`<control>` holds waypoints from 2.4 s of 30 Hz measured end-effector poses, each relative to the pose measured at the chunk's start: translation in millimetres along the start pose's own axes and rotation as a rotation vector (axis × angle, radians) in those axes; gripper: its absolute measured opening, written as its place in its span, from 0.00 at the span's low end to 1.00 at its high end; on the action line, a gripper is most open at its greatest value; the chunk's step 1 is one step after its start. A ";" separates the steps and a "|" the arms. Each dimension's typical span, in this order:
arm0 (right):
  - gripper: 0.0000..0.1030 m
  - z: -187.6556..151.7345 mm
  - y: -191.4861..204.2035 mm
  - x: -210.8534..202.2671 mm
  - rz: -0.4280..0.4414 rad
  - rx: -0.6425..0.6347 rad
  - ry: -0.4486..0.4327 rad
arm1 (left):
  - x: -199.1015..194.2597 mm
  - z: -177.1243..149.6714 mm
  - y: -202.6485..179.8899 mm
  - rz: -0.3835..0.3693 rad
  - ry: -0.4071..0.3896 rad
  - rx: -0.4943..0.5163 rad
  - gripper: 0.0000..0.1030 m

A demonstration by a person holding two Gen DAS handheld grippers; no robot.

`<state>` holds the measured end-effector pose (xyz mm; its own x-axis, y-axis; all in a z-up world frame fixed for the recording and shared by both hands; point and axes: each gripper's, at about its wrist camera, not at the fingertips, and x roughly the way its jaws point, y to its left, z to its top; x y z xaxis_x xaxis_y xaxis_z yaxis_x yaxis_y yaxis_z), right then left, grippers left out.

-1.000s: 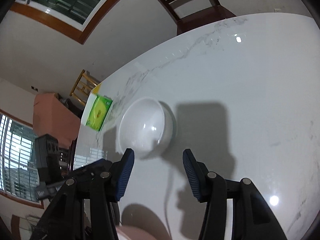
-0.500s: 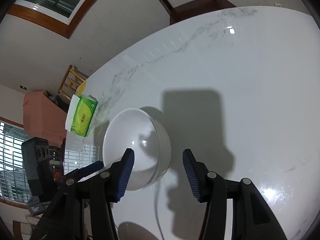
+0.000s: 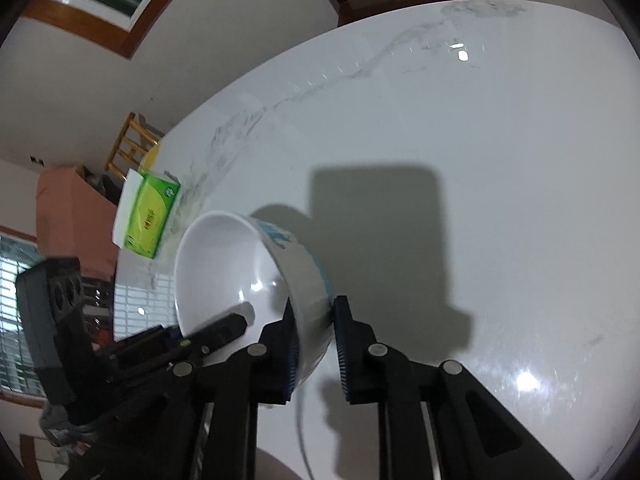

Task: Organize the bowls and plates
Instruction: 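Grasp the 'Dog' bowl rim with both tools and lift it, then carry the 'Dog' bowl over the 'Rabbit' bowl and lower it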

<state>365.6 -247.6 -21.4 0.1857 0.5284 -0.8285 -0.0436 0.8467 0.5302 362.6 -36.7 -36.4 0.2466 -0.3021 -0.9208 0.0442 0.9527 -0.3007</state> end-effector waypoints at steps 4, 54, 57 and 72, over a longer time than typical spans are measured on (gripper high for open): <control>0.16 -12.2 6.2 -23.4 0.020 0.005 0.002 | -27.8 -9.4 -11.4 -0.005 -0.025 0.020 0.17; 0.15 -237.0 52.9 -104.2 -0.063 -0.039 0.119 | -117.1 -213.4 -23.3 -0.175 0.029 0.040 0.18; 0.15 -235.6 53.2 -103.9 -0.067 -0.039 0.123 | -115.6 -213.7 -23.6 -0.175 0.035 0.038 0.18; 0.15 -231.5 48.9 -94.8 -0.071 -0.022 0.143 | -109.6 -212.1 -22.1 -0.169 0.047 0.033 0.18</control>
<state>118.6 -241.9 41.3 0.0473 0.4696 -0.8816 -0.0575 0.8824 0.4670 129.2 -31.7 18.5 0.1878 -0.4582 -0.8688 0.1128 0.8887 -0.4443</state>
